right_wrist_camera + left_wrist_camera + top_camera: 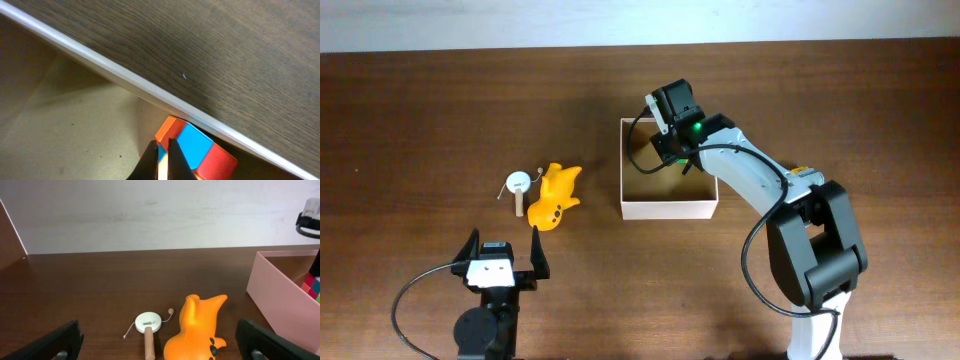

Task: Pack container
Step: 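Lower the cube into the box and open the right gripper, then lift the right gripper out and move it over the toy truck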

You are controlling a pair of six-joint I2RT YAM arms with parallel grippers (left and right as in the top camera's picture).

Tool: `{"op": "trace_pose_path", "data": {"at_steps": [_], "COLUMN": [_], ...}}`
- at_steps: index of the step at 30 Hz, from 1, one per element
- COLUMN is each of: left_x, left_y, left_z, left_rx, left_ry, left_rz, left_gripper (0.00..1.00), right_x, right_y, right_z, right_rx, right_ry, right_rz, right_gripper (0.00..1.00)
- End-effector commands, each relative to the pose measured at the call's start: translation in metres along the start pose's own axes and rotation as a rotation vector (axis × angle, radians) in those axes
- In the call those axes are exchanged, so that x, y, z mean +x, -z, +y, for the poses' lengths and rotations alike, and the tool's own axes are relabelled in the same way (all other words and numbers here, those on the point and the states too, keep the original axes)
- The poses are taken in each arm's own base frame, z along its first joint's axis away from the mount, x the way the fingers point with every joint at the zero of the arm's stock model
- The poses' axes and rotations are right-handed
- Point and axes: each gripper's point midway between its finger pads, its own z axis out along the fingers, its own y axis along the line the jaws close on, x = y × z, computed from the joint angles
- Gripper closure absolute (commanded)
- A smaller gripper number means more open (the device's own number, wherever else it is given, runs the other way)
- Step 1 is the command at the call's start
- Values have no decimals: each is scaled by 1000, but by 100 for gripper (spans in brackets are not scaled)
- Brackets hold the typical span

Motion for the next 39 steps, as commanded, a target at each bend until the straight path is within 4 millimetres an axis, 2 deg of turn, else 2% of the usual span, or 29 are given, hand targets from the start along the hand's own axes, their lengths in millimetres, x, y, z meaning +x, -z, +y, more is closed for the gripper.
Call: {"op": "trace_pose_path", "data": {"at_steps": [1, 7, 18, 33, 39], "left_x": [1, 1, 1, 1, 1], "left_y": [0, 0, 0, 0, 0], "left_z": [-2, -2, -2, -2, -2], "left_rx": [11, 11, 11, 11, 11], "left_ry": [-15, -15, -15, -15, -15], "left_rz": [-3, -3, -3, -3, -2], "left_gripper": [1, 1, 1, 1, 1], "right_x": [11, 10, 7, 27, 28], "right_y": [-15, -16, -16, -18, -18], "right_z": [7, 12, 9, -18, -17], "right_rx": [-37, -57, -48, -10, -15], "right_ry": [6, 9, 9, 5, 5], "right_rz": [33, 25, 14, 87, 90], "right_gripper": [96, 96, 96, 96, 96]}}
